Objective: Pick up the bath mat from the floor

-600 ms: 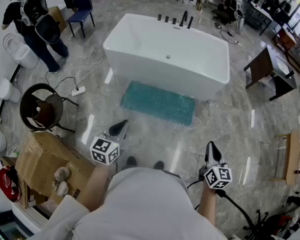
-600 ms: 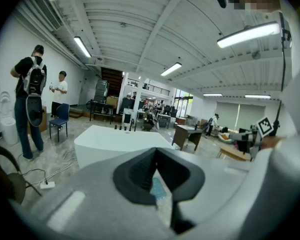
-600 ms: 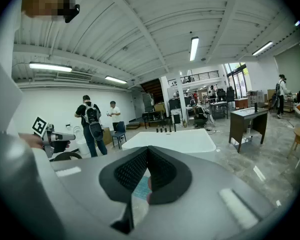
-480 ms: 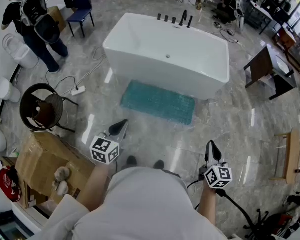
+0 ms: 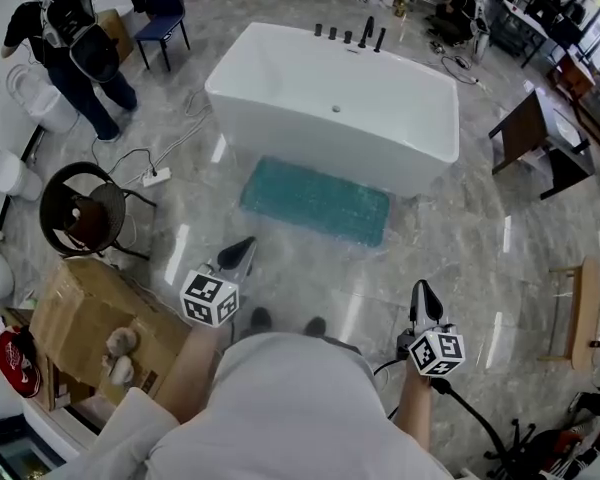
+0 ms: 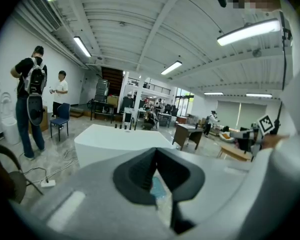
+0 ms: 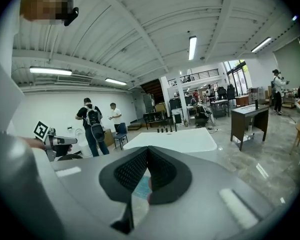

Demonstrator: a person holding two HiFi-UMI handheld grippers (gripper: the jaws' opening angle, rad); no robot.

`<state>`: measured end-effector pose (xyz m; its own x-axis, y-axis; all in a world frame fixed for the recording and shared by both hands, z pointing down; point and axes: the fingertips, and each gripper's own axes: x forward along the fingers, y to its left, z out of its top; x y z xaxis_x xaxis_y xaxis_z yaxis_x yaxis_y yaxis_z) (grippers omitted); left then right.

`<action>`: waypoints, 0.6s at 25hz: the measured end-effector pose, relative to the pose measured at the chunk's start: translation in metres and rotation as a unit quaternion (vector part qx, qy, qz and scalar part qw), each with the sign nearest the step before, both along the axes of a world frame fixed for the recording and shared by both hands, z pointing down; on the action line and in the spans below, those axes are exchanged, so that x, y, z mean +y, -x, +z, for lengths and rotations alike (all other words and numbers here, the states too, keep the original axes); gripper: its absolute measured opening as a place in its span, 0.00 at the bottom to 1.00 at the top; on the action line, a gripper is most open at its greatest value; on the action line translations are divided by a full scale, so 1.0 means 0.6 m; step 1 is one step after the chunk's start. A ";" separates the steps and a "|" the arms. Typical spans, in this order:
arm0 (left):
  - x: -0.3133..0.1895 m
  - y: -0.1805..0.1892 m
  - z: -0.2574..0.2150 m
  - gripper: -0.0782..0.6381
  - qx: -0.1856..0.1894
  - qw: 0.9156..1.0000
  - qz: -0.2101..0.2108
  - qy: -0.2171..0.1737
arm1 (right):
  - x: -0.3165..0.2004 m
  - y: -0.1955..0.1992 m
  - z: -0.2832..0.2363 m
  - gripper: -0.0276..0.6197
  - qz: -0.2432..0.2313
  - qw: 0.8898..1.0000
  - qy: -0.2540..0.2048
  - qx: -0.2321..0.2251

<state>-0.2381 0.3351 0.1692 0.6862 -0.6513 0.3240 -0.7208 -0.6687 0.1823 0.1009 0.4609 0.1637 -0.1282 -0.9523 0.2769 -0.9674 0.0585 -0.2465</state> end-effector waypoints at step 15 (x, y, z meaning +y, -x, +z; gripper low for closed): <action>0.051 -0.098 0.024 0.11 0.009 0.999 -0.053 0.008 | 0.021 -0.120 0.050 0.05 -0.041 0.999 0.006 -0.007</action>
<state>-0.1795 0.3655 0.1838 0.6197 -0.7155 0.3225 -0.7837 -0.5860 0.2058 0.1730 0.4735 0.1937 -0.2093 -0.9351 0.2859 -0.9560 0.1341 -0.2611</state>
